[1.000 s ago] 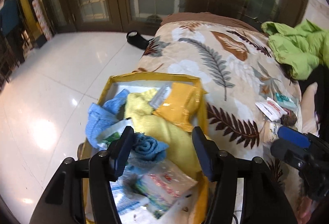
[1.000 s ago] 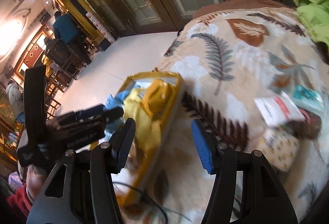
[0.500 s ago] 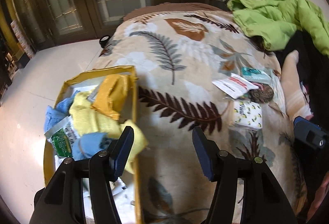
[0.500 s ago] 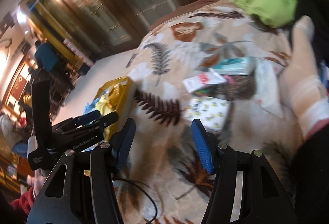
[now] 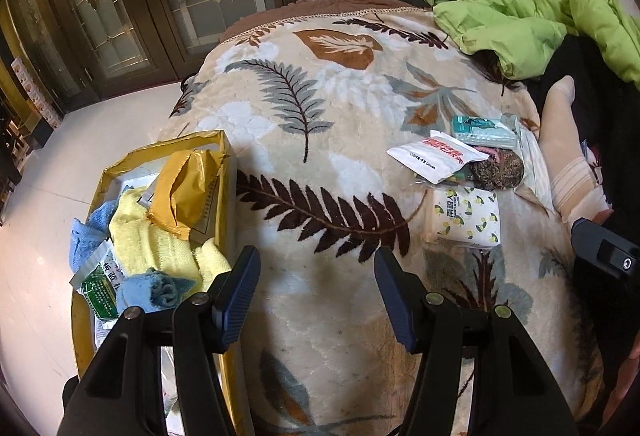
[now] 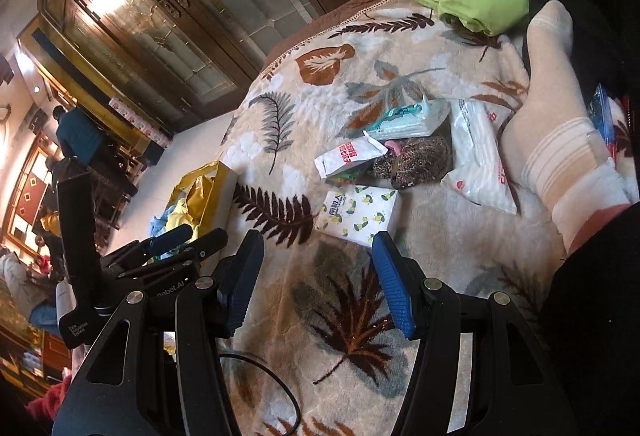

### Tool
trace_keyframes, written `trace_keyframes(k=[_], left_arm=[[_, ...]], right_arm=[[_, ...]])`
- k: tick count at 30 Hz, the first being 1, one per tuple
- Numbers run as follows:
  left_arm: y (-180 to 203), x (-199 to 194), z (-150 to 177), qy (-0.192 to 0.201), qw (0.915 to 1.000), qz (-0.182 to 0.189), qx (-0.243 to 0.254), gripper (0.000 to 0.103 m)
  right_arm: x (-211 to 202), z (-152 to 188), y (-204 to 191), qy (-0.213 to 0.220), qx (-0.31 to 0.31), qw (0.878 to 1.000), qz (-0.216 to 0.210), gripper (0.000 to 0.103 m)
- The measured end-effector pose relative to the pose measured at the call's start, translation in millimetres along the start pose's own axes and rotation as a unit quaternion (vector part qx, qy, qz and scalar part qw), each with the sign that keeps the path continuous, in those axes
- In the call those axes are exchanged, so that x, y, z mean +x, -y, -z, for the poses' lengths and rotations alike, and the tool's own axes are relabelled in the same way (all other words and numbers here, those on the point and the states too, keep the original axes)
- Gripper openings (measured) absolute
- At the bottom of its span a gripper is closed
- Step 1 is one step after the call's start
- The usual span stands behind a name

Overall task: Organize soft objects
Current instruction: 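Move both grippers back to the packets on the bedspread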

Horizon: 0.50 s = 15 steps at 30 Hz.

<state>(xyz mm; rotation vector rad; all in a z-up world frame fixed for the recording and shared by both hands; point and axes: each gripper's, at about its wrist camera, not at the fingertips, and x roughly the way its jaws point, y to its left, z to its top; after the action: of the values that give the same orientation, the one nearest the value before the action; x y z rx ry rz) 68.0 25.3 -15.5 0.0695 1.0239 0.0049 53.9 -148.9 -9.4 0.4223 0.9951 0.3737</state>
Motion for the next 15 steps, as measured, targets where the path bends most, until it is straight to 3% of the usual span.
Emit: trace_keyframes(k=[8,15], left_arm=[[4,11,-3,-0.013,0.9999,0.004,0.000,0.059],[8,29,-15,-0.035,0.9988,0.031,-0.010,0.059]], right_arm=[[9,1,8,-0.008,0.009,1.000,0.006,0.057],[26,2,17,-0.023,0.014,0.999,0.025,0.057]])
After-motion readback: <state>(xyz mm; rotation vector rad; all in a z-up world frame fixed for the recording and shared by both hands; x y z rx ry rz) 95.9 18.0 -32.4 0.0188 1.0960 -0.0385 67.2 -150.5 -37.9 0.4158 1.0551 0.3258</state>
